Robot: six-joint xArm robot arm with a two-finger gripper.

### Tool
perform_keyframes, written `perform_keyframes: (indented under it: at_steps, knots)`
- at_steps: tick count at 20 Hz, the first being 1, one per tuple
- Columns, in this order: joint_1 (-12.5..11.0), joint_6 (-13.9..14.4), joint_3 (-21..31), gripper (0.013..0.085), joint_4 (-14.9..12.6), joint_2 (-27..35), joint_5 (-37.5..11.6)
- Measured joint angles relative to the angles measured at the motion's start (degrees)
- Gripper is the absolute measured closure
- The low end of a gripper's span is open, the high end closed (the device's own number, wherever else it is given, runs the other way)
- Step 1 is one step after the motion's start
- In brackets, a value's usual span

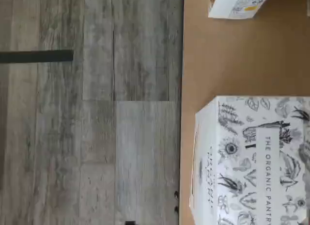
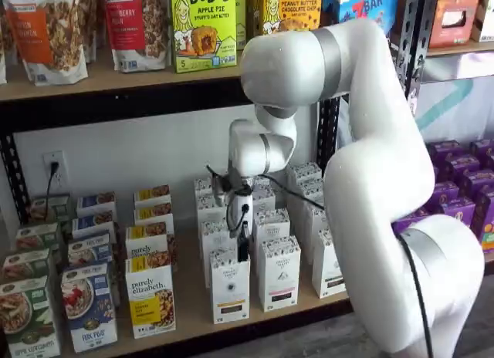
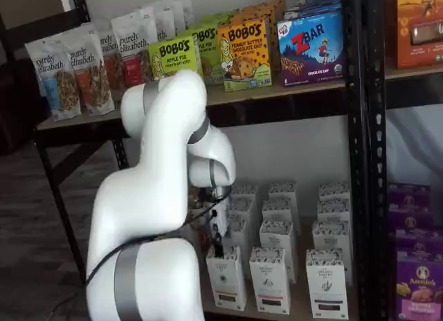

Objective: Pick up the white box with a yellow strip in the middle, on the bottom shelf, the fourth box from the left

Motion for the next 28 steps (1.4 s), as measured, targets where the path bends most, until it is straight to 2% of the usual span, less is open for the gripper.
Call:
perform_keyframes:
  at_steps: [3, 10, 18, 28]
  knots:
    - [0.27, -1.71, -2.33, 0.0130, 2.47, 1.53, 2.93]
    - [0.98, -3.07, -3.36, 0.0130, 4.80, 3.16, 0.95]
    - [1.14, -2.01, -6.85, 0.0130, 3.80, 6.11, 0.68]
    - [0.85, -0.87, -14.12, 0.0130, 2.33, 11.50, 2.66]
